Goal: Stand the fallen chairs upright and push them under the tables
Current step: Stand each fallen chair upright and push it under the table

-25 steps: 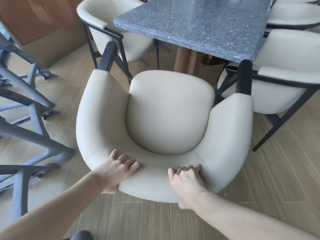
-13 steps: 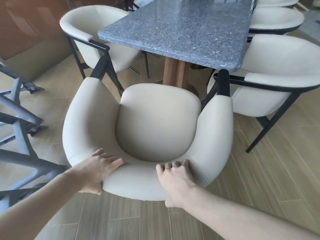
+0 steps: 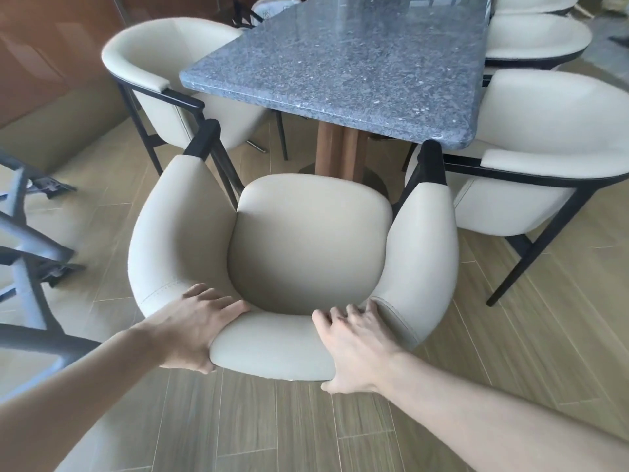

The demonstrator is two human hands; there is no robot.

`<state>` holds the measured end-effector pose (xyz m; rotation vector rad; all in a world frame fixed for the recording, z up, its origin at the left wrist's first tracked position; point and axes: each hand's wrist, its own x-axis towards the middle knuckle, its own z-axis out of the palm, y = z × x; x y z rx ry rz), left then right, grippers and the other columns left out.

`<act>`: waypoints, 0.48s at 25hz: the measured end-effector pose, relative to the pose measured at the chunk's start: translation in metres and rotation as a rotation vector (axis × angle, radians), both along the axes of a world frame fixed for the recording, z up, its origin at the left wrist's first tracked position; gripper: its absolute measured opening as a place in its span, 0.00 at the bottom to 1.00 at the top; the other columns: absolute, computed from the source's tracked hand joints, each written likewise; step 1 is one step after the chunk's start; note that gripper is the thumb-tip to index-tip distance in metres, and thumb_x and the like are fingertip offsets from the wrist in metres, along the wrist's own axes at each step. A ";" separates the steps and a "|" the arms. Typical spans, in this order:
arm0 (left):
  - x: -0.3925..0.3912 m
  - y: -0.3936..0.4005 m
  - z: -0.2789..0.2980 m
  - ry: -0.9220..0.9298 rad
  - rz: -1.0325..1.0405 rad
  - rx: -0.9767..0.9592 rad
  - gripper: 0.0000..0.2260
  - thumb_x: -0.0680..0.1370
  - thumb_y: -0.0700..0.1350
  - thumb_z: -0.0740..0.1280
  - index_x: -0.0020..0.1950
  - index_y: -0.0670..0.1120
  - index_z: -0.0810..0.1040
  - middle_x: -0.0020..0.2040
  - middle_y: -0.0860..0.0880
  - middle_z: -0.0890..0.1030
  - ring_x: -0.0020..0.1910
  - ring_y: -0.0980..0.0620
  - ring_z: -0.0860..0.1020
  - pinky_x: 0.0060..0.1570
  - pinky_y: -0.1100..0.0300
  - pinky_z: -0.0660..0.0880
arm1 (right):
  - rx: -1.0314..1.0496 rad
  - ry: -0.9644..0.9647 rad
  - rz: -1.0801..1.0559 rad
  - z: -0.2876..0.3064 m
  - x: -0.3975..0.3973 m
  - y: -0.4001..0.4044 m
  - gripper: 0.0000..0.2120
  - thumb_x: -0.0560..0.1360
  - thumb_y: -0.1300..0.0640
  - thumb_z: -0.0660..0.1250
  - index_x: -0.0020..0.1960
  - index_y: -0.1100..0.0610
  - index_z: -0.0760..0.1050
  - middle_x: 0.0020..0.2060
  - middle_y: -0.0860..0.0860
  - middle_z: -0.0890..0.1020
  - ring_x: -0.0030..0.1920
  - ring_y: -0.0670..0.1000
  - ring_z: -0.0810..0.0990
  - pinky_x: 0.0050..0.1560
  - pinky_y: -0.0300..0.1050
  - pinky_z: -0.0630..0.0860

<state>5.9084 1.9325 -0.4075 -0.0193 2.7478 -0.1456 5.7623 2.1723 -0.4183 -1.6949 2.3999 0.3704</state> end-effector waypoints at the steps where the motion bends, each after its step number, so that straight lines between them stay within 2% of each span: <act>1: -0.002 -0.005 0.001 -0.011 -0.001 0.005 0.35 0.60 0.63 0.67 0.65 0.59 0.65 0.54 0.61 0.77 0.55 0.55 0.74 0.62 0.61 0.65 | -0.001 -0.003 0.017 0.000 -0.001 -0.004 0.38 0.63 0.39 0.75 0.61 0.58 0.63 0.49 0.57 0.78 0.49 0.60 0.79 0.54 0.62 0.71; 4: -0.008 -0.025 0.007 -0.046 0.016 -0.006 0.31 0.59 0.62 0.69 0.58 0.59 0.63 0.51 0.61 0.76 0.52 0.55 0.74 0.53 0.64 0.62 | -0.037 -0.039 -0.008 0.001 0.000 -0.021 0.37 0.62 0.40 0.74 0.60 0.57 0.63 0.48 0.55 0.78 0.49 0.60 0.79 0.53 0.60 0.72; 8: -0.017 -0.052 0.012 -0.064 0.045 -0.036 0.31 0.58 0.60 0.71 0.57 0.57 0.63 0.52 0.59 0.76 0.52 0.53 0.73 0.51 0.63 0.61 | -0.077 -0.091 -0.077 0.006 -0.001 -0.049 0.36 0.61 0.40 0.74 0.60 0.56 0.64 0.50 0.54 0.78 0.54 0.60 0.78 0.55 0.60 0.72; 12: -0.029 -0.077 0.012 -0.064 0.057 -0.047 0.32 0.58 0.60 0.72 0.58 0.57 0.64 0.52 0.59 0.75 0.54 0.53 0.72 0.50 0.63 0.60 | -0.139 -0.100 -0.090 0.003 -0.006 -0.075 0.34 0.60 0.39 0.75 0.56 0.56 0.65 0.47 0.53 0.79 0.51 0.59 0.80 0.42 0.52 0.68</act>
